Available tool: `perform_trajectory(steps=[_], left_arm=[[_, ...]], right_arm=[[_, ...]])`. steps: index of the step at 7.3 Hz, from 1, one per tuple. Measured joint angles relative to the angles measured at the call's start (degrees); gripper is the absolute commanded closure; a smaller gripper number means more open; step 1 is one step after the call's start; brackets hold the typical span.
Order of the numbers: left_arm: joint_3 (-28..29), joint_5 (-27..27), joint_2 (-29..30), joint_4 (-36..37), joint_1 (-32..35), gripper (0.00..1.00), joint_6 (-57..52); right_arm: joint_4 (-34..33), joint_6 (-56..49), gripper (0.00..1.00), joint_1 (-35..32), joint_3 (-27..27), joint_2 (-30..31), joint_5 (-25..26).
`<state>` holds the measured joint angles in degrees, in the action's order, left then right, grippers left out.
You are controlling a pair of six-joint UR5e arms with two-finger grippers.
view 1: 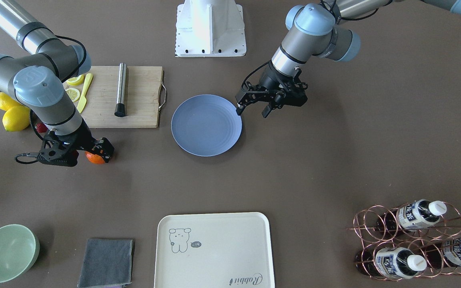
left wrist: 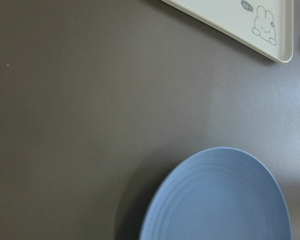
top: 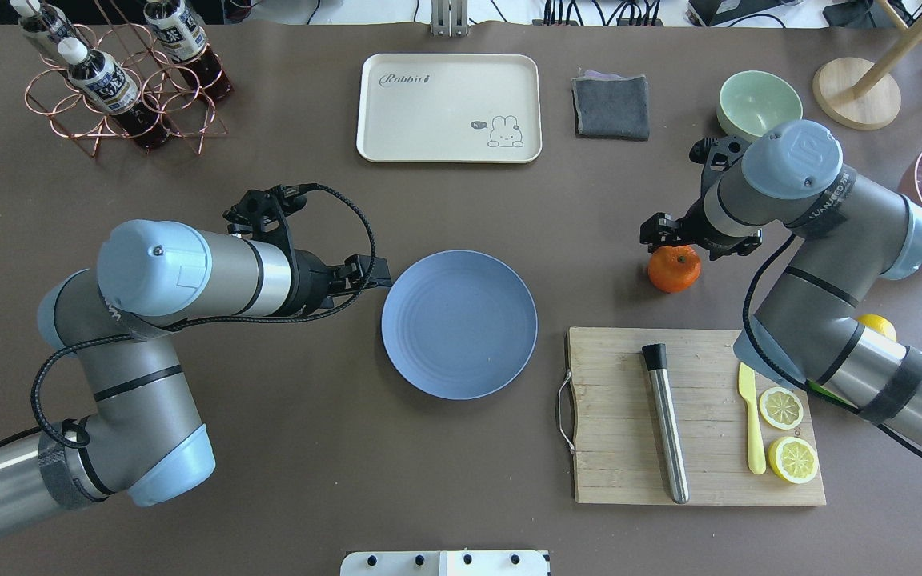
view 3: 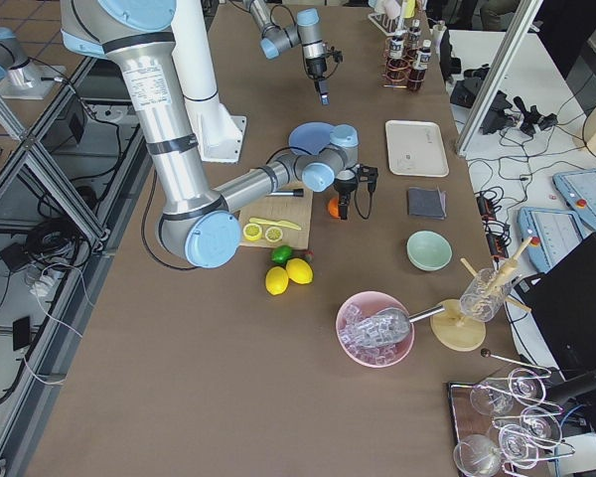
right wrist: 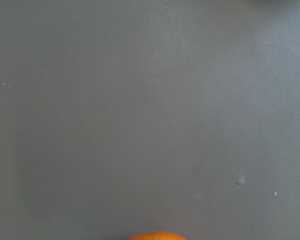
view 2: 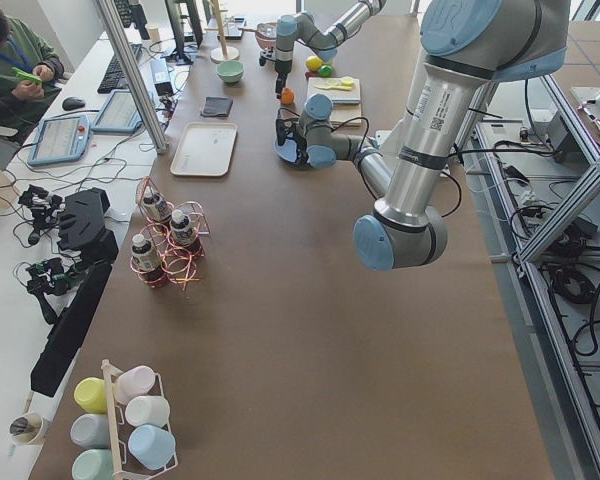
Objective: Pick orange to plate
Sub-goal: 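Lower the right gripper onto the orange and grasp it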
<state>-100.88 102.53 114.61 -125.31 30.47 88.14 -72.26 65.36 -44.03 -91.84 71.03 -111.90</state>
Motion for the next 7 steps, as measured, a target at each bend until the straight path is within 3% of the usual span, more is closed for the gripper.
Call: perform_trajectory(steps=[3,4,5,6,7], left_arm=[[0.1,0.3,-0.1,0.1,1.0,0.02,-0.3],[0.1,0.3,-0.1,0.1,1.0,0.02,-0.3],[0.0,0.3,-0.1,0.1,1.1,0.02,-0.3],[0.1,0.3,-0.1,0.1,1.1,0.02,-0.3],[0.2,0.3,-0.1,0.0,1.1,0.02,-0.3]], right_arm=[[0.0,0.5,0.00,1.0,0.2,-0.6,0.0],[0.0,0.5,0.08,1.4,0.2,-0.6,0.0],[0.0,0.5,0.76,1.7,0.1,-0.6,0.1],[0.0,0.5,1.00,1.9,-0.1,-0.6,0.1],[-0.1,0.5,1.00,1.8,-0.3,-0.6,0.1]])
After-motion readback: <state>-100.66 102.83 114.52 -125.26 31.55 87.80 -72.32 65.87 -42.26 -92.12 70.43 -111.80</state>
